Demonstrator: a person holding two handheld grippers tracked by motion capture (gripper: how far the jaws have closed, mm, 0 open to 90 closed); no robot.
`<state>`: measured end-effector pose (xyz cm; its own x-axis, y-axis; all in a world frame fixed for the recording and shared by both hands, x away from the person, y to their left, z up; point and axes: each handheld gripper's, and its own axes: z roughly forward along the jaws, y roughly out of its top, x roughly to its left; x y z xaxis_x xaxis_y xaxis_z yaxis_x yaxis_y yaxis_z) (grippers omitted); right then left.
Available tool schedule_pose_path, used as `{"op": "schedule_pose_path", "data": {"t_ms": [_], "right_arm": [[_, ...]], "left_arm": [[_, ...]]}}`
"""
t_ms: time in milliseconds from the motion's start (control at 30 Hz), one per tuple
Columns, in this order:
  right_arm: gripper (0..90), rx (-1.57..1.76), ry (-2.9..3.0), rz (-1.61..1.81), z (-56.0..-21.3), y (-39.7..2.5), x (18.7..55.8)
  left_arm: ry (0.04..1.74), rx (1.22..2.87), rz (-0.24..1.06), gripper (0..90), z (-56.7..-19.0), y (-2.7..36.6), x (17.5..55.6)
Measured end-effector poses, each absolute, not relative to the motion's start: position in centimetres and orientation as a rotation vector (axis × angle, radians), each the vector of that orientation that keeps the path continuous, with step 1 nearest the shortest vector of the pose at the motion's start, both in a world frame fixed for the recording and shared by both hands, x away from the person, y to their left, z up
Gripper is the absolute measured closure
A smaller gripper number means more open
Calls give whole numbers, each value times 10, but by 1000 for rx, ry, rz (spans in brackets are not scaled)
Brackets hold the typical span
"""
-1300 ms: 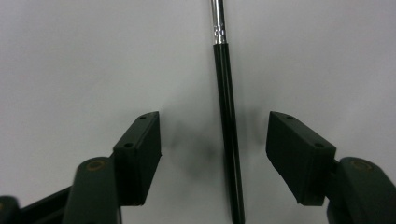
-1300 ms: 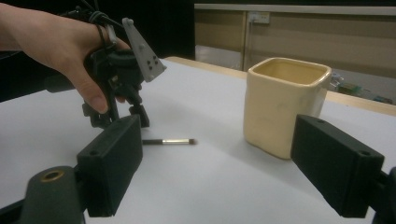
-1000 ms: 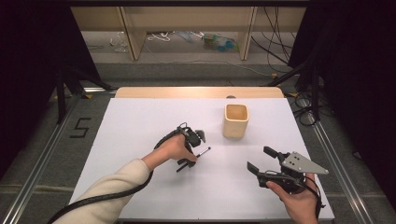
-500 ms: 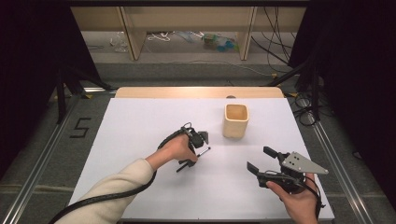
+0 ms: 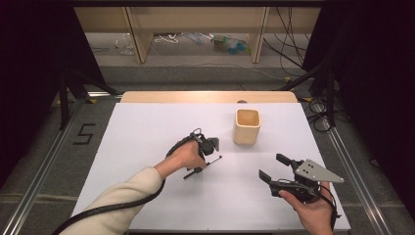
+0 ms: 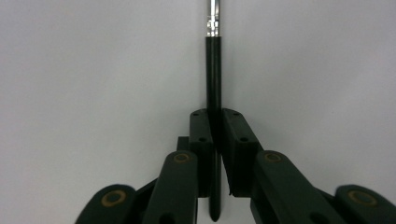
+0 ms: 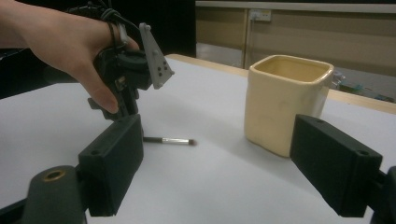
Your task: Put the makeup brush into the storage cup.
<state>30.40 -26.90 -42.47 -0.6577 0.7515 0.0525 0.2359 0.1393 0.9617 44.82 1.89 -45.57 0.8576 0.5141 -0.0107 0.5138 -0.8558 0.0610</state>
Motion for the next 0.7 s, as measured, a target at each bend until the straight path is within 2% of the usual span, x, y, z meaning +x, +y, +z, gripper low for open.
{"op": "schedule_pose_path", "data": {"t_ms": [700], "right_arm": [[187, 944, 1971, 1547, -425, -269, 304]], "left_arm": [[834, 2966, 19, 841, -456, 18, 447]]}}
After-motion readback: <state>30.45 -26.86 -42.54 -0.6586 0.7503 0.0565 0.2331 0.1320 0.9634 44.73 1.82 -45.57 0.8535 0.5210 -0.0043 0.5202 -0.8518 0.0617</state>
